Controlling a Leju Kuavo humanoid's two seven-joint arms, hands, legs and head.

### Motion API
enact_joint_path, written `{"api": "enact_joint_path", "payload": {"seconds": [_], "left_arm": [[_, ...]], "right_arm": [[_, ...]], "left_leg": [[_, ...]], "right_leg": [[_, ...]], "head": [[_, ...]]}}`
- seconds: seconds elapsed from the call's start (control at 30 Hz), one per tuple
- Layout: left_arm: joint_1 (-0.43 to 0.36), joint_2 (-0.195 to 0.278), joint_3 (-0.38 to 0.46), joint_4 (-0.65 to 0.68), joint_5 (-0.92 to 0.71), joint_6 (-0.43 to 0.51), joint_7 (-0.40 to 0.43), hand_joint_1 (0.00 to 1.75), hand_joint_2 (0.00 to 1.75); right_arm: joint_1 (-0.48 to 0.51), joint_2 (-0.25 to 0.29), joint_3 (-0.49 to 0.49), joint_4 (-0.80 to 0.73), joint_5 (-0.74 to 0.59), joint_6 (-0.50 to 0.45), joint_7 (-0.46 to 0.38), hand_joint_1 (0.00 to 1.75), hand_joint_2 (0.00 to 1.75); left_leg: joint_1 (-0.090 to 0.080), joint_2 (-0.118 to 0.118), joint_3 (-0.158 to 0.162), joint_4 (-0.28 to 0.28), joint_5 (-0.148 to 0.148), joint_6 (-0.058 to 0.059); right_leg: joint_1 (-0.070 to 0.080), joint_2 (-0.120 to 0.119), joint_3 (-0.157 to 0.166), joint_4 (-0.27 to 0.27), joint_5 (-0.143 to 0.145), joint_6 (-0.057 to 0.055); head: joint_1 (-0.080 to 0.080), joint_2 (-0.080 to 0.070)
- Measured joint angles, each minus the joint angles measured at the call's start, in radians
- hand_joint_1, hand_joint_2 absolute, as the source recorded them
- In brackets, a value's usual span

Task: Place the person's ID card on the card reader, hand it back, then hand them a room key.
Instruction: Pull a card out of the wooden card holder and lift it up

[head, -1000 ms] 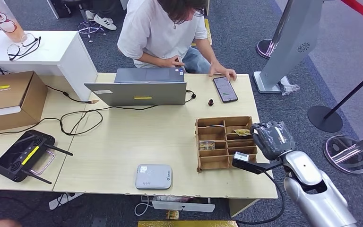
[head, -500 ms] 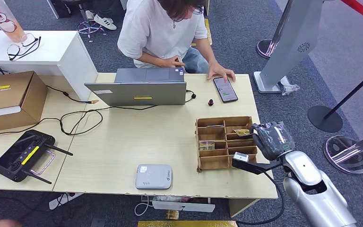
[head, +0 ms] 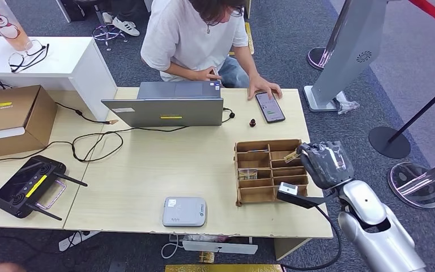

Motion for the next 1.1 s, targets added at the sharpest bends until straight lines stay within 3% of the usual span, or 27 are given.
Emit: {"api": "enact_joint_path", "payload": {"seconds": [1.1], "left_arm": [[-0.001,-0.003,0.001,0.0,0.001,0.0,0.001,0.0,0.0]], "right_arm": [[-0.009,0.044,-0.016,-0.051,-0.08,-0.123,-0.071,1.75,1.75]], "left_leg": [[0.0,0.0,0.0,0.0,0.0,0.0]], "right_leg": [[0.0,0.0,0.0,0.0,0.0,0.0]], "head": [[0.0,0.0]]}}
